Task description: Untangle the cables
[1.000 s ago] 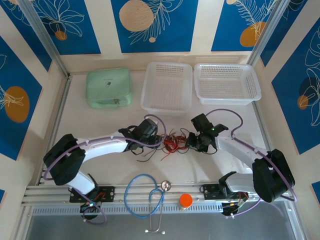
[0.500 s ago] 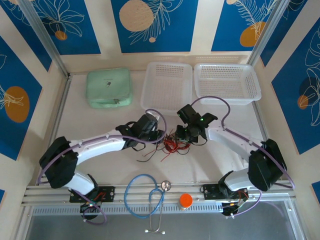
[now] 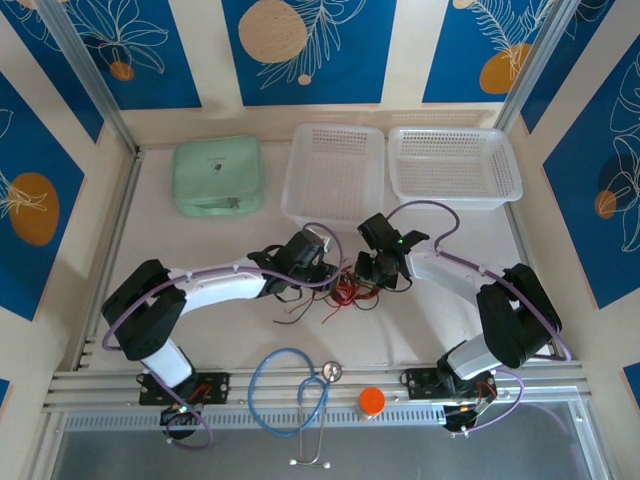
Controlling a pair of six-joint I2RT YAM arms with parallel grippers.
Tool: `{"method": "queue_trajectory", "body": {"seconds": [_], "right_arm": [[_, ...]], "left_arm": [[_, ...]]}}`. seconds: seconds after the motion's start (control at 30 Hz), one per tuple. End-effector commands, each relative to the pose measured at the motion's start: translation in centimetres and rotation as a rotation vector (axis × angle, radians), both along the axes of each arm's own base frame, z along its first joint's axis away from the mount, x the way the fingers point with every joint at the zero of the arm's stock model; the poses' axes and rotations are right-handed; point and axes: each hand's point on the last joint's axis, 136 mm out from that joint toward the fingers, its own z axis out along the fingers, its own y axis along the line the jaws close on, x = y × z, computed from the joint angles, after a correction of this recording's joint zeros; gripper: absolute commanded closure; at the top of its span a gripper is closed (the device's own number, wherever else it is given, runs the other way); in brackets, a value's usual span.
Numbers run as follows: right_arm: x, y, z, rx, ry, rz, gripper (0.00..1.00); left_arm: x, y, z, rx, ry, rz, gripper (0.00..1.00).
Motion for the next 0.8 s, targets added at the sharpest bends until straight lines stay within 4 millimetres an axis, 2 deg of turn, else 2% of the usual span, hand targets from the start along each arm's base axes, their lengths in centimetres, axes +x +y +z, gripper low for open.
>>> {"method": "queue_trajectory", "body": {"seconds": [0.0,0.07,0.17,0.37,0.53,0.63,0.77], "right_arm": [[0.2,-0.3,-0.6,0.003,0.006,-0.032,0.9],[0.2,-0.2,-0.1,0.011,-0.004,-0.029,1.0],[0.2,0.1,2.0,0.037,-0.04,-0.007,1.0],[-0.2,1.5,9.9,0.124,-0.214,0.138,1.0],[-1.4,2.4,16.0,0.249,-0.337,0.253,1.0],[-1.7,2.6,18.3,0.29,-0.386,0.282,1.0],[-1.7,2.6,19.8,0.32,-0.415,0.295,1.0]], "left_arm": [[-0.3,-0.8,-0.3,-0.033,0.024,-0.02,0.55],[-0.4,-0.7,-0.5,-0.029,0.029,-0.018,0.57],[-0.5,-0.3,-0.6,-0.02,0.028,-0.011,0.59],[-0.3,0.4,0.2,-0.002,-0.003,0.0,0.59],[-0.2,0.7,2.8,-0.017,-0.079,-0.027,0.54],[-0.4,1.0,5.2,-0.047,-0.157,-0.061,0.44],[-0.7,2.3,8.0,-0.071,-0.273,-0.072,0.34]]}}
